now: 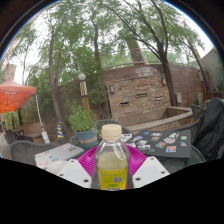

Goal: Pour water

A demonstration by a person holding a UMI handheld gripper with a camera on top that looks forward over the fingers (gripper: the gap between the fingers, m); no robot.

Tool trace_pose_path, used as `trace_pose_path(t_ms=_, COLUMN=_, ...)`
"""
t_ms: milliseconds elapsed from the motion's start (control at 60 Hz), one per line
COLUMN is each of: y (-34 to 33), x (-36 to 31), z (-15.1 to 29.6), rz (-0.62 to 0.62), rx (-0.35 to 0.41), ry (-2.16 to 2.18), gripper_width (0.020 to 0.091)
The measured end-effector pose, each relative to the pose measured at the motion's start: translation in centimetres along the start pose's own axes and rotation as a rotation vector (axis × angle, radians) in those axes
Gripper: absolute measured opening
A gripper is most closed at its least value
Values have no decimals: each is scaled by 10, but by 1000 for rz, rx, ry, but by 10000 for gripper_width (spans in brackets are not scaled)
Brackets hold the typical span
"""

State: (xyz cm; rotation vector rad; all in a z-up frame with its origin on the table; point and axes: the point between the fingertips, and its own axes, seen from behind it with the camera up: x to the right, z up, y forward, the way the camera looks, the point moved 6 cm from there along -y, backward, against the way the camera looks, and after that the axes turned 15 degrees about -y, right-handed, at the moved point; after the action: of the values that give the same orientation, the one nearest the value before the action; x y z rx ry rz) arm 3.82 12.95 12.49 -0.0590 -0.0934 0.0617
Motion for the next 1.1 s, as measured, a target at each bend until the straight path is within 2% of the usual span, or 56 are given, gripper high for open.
trace_pose_path(t_ms=183, y=14, x=-6, z=-34, rz=35, rx=-44, ry=-100, gripper_width=412)
trace_pose_path(t_ms=350, y=5, x=-25, z=-39, rz=22, rx=-15, ry=-169, gripper_width=427)
trace_pose_path(t_ms=433, y=3, x=-24, z=-38, rz=24, rx=-11, ry=-164, gripper_width=519)
trace_pose_path(t_ms=467, y=3, x=-21, z=-39, rz=25, rx=-34, ry=-179, gripper_width=567)
trace_pose_path(t_ms=483, y=4, x=-17, z=-41, rz=18, rx=-62, ry=-188, gripper_width=620)
trace_pose_path(t_ms=533, y=-1, x=-5, z=-34, rz=15, rx=-109, ry=-208, gripper_width=847)
trace_pose_path(t_ms=550, y=-7, x=-6, z=-37, rz=13, rx=-112, ry=-214, gripper_width=858)
trace_pose_path(t_ms=600, y=-15, x=-2, z=-24, rz=-3, rx=-103, ry=-229, gripper_width=808)
trace_pose_path(t_ms=783, y=-100, x=-2, z=-8, rz=-29, rx=-131, ry=-248, gripper_width=839)
trace_pose_path(t_ms=1100, y=-291, x=-26, z=9, rz=-16, rx=-188, ry=-156, gripper_width=829)
